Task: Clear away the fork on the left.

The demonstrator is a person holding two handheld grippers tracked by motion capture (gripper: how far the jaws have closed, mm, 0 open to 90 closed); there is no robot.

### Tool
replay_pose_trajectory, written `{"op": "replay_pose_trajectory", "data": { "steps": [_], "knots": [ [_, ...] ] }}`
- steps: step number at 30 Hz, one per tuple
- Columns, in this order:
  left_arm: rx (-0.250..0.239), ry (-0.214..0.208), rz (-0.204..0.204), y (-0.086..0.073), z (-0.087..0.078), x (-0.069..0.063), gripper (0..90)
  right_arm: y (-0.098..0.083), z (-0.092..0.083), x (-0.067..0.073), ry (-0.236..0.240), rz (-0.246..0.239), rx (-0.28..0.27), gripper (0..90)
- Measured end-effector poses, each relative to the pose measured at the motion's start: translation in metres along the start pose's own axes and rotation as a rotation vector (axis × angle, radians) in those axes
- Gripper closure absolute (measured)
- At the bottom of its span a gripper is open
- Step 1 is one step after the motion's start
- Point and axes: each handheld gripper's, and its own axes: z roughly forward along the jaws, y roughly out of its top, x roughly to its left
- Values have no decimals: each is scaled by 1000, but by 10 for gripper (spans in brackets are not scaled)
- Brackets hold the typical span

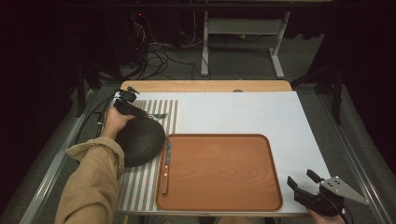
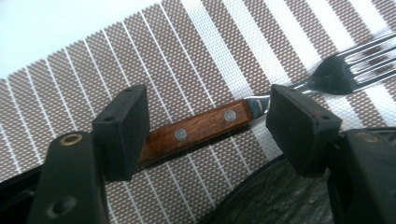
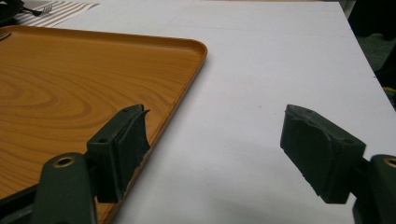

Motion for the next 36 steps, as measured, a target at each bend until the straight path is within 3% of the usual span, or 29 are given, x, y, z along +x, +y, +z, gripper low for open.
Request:
{"op": "replay_pose_trajectory", "data": {
  "steps": [7,14,18,25,36],
  "knots": [
    [43,1,-29,-2,14,5,285,0,1,2,-1,-17,17,239],
    [61,-4,-22,-2,25,3,286,0,2,1,2,-20,22,239],
    [51,-7,-8,-2,27,2,290,0,2,1,1,-19,19,244],
    [26,-32,-47,-2,30,7,349,0,2,1,5,-22,23,244],
    [9,-35,-95,-2,30,10,356,0,2,2,2,-29,22,244]
  ]
}}
